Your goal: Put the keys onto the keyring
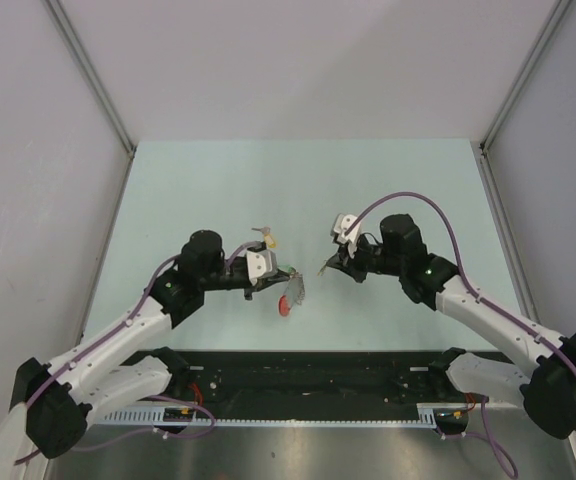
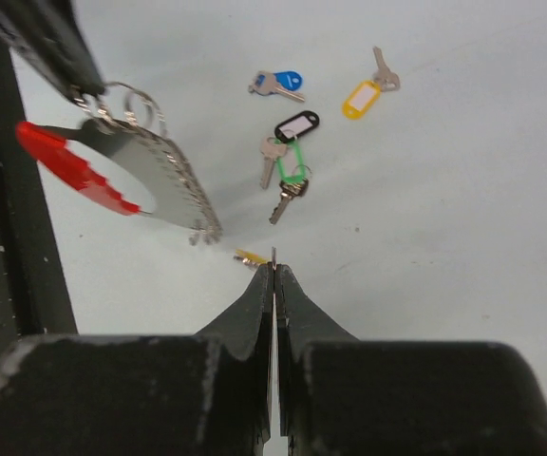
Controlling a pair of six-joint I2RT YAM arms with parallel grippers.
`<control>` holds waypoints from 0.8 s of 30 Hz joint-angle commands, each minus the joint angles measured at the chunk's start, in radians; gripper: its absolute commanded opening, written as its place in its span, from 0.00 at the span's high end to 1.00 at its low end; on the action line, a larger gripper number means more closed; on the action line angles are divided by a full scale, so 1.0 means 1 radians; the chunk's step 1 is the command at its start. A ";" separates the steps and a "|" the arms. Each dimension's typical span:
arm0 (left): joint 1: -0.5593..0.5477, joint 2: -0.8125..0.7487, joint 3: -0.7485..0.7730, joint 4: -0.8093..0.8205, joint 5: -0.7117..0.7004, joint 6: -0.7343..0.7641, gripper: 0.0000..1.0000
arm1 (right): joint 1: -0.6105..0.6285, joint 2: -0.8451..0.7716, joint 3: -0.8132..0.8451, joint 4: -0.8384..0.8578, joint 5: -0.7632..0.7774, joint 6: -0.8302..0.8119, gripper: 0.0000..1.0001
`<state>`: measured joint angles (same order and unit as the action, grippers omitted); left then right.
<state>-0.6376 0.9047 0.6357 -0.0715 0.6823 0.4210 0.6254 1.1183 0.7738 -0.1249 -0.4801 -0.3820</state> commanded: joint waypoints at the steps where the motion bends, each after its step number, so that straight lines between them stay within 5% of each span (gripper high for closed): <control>1: 0.007 0.043 0.033 0.099 0.098 0.082 1.00 | 0.000 -0.083 -0.051 0.102 -0.092 0.035 1.00; 6: 0.007 0.046 -0.013 0.162 0.129 0.058 1.00 | 0.046 -0.158 -0.106 0.148 -0.078 0.031 1.00; 18: 0.006 0.097 -0.140 0.639 0.220 -0.306 1.00 | 0.122 -0.207 -0.200 0.312 -0.005 0.090 1.00; 24: 0.006 0.123 -0.169 0.704 0.218 -0.378 1.00 | 0.122 -0.244 -0.215 0.343 -0.017 0.124 1.00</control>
<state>-0.6369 1.0157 0.4751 0.4908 0.8715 0.1295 0.7425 0.9043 0.5594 0.1211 -0.4927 -0.2947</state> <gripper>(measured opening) 0.006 0.009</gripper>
